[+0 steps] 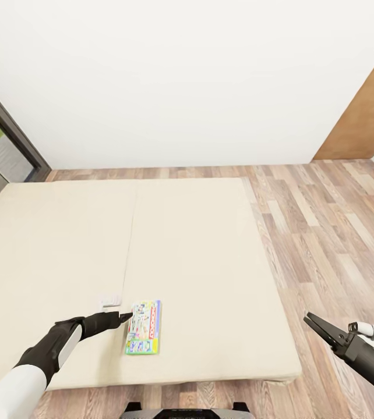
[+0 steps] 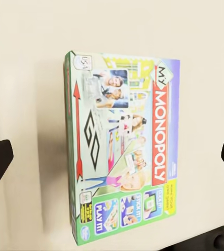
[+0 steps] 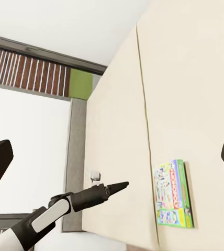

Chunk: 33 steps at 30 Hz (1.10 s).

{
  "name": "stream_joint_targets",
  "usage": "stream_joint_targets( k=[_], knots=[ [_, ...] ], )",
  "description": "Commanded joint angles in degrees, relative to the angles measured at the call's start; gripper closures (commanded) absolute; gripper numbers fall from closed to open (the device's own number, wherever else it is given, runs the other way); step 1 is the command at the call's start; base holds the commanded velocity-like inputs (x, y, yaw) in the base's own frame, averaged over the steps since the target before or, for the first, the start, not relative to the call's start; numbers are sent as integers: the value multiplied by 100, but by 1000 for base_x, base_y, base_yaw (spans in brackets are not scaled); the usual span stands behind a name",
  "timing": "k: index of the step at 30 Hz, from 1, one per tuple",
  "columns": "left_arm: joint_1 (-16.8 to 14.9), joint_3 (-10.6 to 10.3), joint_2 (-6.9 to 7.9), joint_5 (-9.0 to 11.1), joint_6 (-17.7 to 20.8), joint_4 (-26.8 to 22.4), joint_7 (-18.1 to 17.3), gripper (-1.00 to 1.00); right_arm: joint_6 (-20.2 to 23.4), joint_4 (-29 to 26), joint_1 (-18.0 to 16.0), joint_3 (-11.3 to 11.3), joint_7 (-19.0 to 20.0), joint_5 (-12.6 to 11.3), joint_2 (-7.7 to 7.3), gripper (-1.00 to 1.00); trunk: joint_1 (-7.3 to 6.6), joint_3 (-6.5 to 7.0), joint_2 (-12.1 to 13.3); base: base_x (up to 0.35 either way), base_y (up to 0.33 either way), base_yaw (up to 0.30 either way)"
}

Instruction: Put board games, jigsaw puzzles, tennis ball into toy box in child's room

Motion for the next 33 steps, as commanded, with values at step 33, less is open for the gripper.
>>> stream_joint_targets(
  k=[33],
  knots=[
    [-2,-14,12,77,36,-27,-79,-100,28,-1,-3,-4,9,7,-1,-100,3,-316,-9,0,0,0]
  ],
)
